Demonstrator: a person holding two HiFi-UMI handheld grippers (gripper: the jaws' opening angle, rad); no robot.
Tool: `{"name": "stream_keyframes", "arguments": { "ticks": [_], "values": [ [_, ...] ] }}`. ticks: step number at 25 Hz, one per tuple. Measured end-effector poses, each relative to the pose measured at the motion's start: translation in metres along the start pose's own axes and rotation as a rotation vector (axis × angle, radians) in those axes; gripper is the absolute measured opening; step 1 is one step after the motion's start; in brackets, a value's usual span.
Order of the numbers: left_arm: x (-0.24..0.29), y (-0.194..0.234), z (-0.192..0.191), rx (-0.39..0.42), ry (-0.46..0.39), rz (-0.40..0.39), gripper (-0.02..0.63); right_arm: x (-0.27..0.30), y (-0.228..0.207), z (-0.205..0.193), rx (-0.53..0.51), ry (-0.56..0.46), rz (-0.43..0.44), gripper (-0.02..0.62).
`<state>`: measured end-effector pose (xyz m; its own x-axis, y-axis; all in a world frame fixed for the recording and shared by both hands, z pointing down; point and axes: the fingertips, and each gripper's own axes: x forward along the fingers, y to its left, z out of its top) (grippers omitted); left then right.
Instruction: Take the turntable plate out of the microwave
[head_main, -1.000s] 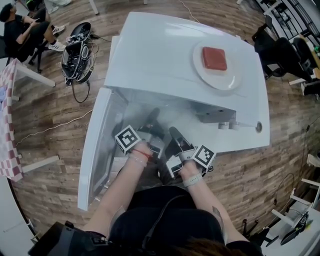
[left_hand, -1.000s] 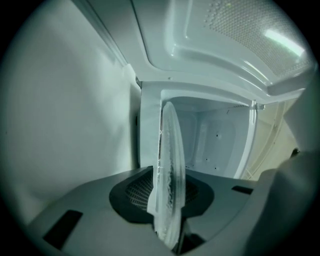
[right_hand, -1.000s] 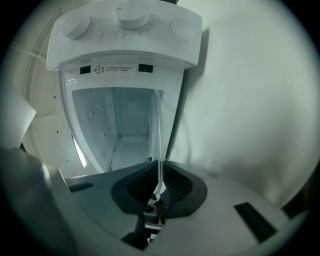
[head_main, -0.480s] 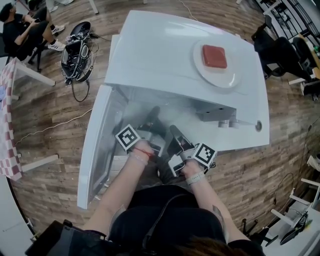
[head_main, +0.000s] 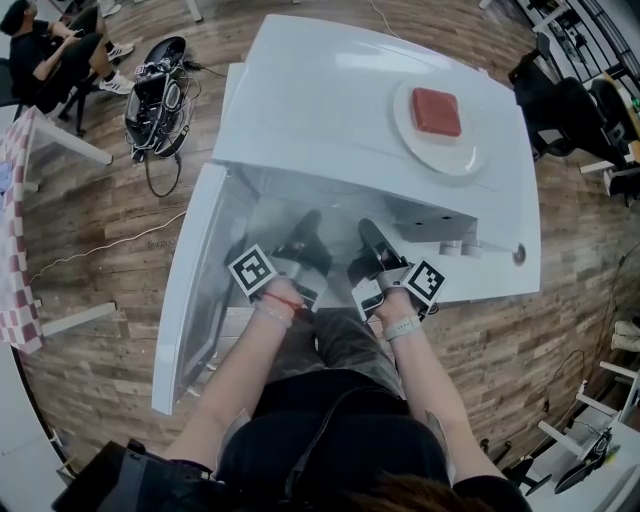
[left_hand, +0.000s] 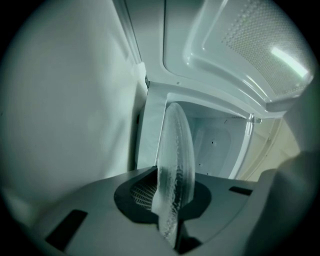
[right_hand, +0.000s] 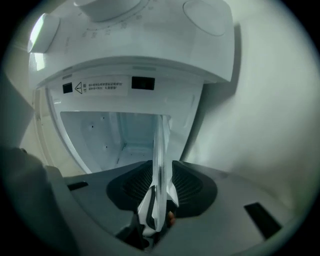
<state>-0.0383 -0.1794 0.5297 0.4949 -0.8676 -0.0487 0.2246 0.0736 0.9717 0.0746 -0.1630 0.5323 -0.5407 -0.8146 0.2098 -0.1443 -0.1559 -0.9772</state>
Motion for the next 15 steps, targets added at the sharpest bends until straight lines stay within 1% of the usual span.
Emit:
{"name": "stream_keyframes", "arguments": {
  "ticks": [8, 9, 10, 11, 12, 15],
  "values": [
    [-0.0091, -0.0008, -0.0033, -0.014, 0.023, -0.024, 0.041, 0.0082, 0.0002, -0.0007, 0.053, 0.015, 0.041, 0.118],
    [-0.0091, -0.0014, -0.0038, -0.008, 0.024, -0.026, 0.041, 0.0082, 0.0011, -0.0007, 0.051, 0.014, 0.046, 0.099],
    [-0.0093, -0.0021, -0.0042, 0.0, 0.022, -0.029, 0.041, 0.0082, 0.0021, -0.0007, 0.047, 0.012, 0.05, 0.067],
    [-0.0097, -0.003, -0.0042, 0.007, 0.014, -0.033, 0.041, 0.0083, 0.003, -0.0008, 0.042, 0.01, 0.053, 0.05],
    [-0.01, -0.0041, -0.0036, 0.01, -0.001, -0.04, 0.041, 0.0086, 0.0037, -0.0007, 0.037, 0.008, 0.054, 0.048],
    [-0.0098, -0.0047, 0.0026, -0.002, -0.079, -0.06, 0.041, 0.0097, 0.0049, 0.0014, 0.024, -0.005, 0.056, 0.044]
  ]
}}
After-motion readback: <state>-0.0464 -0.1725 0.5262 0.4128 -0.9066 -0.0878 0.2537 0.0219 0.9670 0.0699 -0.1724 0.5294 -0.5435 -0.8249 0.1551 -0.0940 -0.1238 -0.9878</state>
